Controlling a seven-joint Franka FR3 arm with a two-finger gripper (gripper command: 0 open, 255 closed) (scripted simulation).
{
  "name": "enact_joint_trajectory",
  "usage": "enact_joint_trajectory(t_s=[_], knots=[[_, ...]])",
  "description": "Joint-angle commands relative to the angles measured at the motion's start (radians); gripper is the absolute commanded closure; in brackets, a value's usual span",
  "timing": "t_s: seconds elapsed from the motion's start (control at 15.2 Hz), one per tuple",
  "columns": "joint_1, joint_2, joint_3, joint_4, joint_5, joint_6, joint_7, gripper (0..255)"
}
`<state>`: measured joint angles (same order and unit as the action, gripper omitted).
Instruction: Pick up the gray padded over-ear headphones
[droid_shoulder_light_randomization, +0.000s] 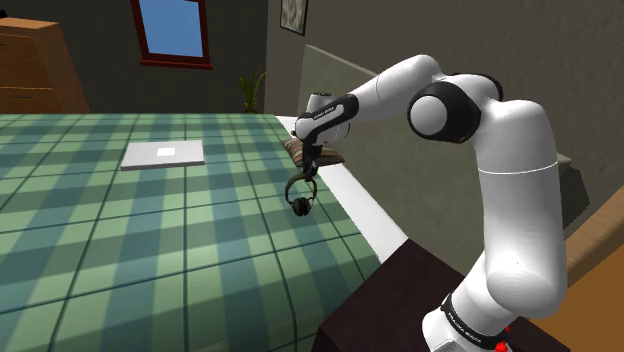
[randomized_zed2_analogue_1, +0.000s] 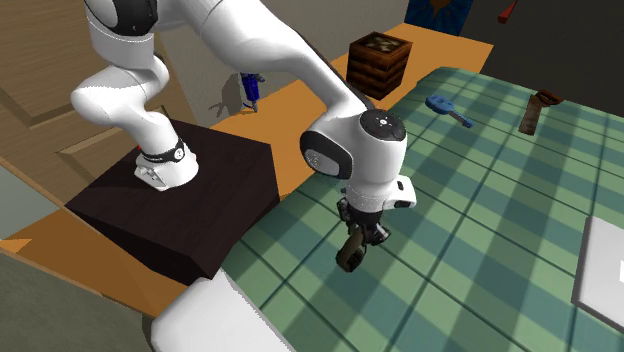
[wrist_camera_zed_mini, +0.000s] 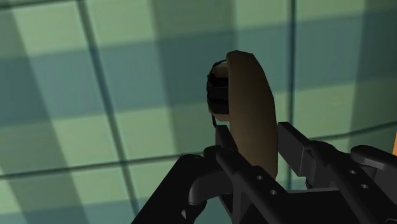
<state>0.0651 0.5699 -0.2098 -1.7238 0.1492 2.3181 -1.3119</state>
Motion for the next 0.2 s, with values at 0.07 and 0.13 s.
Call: enact_joint_trajectory(t_s=[0.07, 0.13], knots=[[0.001, -0.018, -0.003, 0.003, -0.004, -0.021, 0.002, 255], [0.001, -0.018, -0.003, 0.003, -0.004, -0.021, 0.002, 255]])
